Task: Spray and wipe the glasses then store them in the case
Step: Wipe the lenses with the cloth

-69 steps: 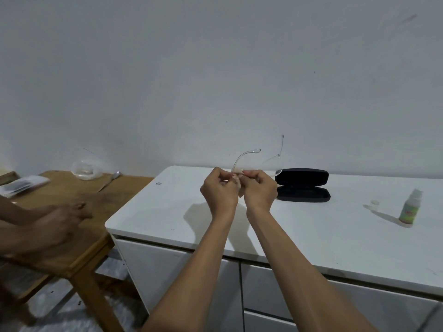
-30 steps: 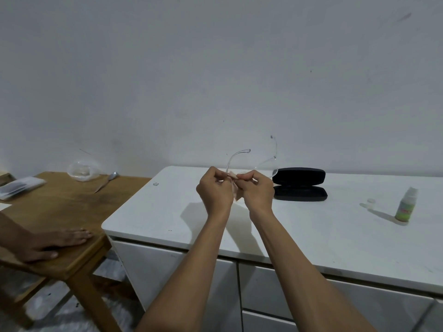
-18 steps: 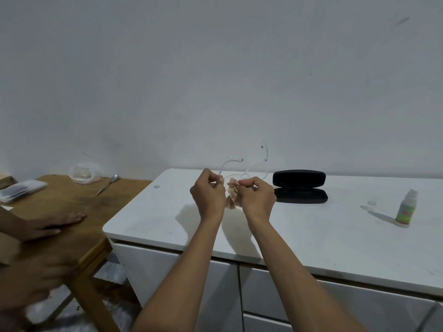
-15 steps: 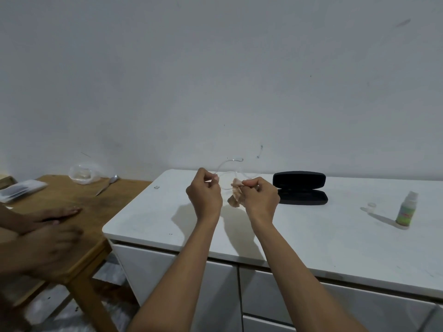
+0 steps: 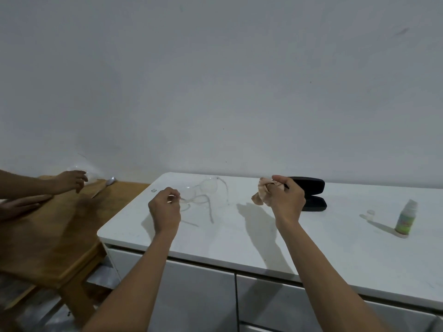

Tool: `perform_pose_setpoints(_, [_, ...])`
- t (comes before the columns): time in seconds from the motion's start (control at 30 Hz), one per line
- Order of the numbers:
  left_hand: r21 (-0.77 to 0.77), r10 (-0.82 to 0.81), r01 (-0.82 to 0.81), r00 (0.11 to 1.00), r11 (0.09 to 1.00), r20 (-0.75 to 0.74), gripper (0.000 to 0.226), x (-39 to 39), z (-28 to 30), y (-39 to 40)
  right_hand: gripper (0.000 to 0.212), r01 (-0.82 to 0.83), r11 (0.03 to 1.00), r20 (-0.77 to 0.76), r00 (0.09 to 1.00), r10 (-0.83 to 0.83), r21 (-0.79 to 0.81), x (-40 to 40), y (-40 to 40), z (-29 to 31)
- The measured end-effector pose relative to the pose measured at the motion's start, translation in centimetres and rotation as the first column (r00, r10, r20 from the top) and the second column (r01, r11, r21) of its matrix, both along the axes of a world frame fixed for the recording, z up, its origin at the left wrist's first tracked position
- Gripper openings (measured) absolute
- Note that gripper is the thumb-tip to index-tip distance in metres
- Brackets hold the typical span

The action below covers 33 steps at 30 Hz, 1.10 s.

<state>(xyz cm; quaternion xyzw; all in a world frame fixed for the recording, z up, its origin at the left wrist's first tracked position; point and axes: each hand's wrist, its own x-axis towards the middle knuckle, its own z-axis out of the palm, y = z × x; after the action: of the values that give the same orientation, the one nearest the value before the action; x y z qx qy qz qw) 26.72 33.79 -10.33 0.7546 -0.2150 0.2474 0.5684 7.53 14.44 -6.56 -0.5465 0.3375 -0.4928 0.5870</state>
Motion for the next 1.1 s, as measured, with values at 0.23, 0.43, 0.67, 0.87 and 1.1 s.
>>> perform_pose_setpoints(0.23, [0.093, 0.024, -0.024, 1.0, 0.995, -0.006, 0.022, 0.9, -1.7, 0.8, 0.009, -0.075, 0.997, -0.039, 0.996, 0.074, -0.027, 0.8, -0.1, -0.4])
perform_pose_setpoints(0.43, [0.156, 0.03, -0.023, 0.999, 0.988, -0.044, 0.018, 1.1, -2.2, 1.3, 0.01, -0.115, 0.991, -0.046, 0.993, 0.112, -0.064, 1.0, 0.7, -0.2])
perform_pose_setpoints(0.67, [0.315, -0.025, 0.02, 1.0, 0.949, 0.011, 0.028, 1.3, -1.9, 2.4, 0.008, -0.139, 0.965, -0.148, 0.983, 0.107, -0.222, 1.5, 0.3, -0.1])
perform_pose_setpoints(0.87, [0.417, -0.136, 0.112, 0.99, 0.902, 0.029, 0.049, 1.1, -1.4, 3.2, 0.013, -0.059, 0.918, -0.253, 0.966, -0.046, -0.393, 1.1, -0.2, 0.7])
perform_pose_setpoints(1.1, [0.397, -0.061, -0.049, 0.964, 0.917, 0.26, 0.057, -1.6, 1.5, 2.1, 0.014, -0.094, 0.943, -0.354, 0.935, -0.026, -0.318, -0.6, -1.0, 2.8])
